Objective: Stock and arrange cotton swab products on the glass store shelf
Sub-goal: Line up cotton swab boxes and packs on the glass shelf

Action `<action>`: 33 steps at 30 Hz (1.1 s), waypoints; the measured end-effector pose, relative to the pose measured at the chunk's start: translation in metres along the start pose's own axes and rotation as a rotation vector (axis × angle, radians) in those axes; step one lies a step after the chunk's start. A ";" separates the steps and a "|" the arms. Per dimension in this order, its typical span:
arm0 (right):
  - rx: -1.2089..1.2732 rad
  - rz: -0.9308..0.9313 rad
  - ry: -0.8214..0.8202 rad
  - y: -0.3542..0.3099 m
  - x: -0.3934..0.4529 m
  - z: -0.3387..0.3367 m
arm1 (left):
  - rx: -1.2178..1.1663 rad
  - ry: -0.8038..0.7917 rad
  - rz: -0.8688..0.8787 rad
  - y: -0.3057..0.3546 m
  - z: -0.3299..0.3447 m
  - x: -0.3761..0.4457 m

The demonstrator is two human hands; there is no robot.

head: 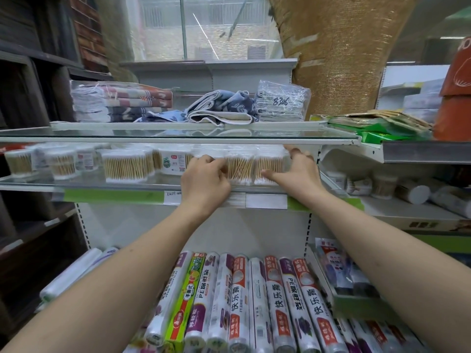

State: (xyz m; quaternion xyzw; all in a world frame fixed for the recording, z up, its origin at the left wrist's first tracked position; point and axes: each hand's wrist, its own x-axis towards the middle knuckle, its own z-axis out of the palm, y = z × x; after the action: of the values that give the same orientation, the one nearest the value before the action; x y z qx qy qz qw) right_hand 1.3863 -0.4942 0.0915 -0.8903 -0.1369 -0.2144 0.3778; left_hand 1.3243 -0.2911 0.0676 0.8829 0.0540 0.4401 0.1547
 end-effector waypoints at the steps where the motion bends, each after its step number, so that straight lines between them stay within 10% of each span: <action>1: -0.001 0.004 0.011 0.001 -0.002 0.000 | -0.006 0.006 0.009 -0.002 -0.001 -0.002; 33: -0.363 0.251 0.170 0.129 -0.068 -0.117 | -0.325 -0.120 0.356 0.179 0.076 -0.049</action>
State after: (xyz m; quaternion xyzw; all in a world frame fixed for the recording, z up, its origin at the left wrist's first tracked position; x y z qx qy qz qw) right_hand 1.3473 -0.6726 0.0520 -0.9325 0.0481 -0.2608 0.2453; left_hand 1.3474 -0.4891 0.0452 0.8665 -0.1831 0.4102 0.2178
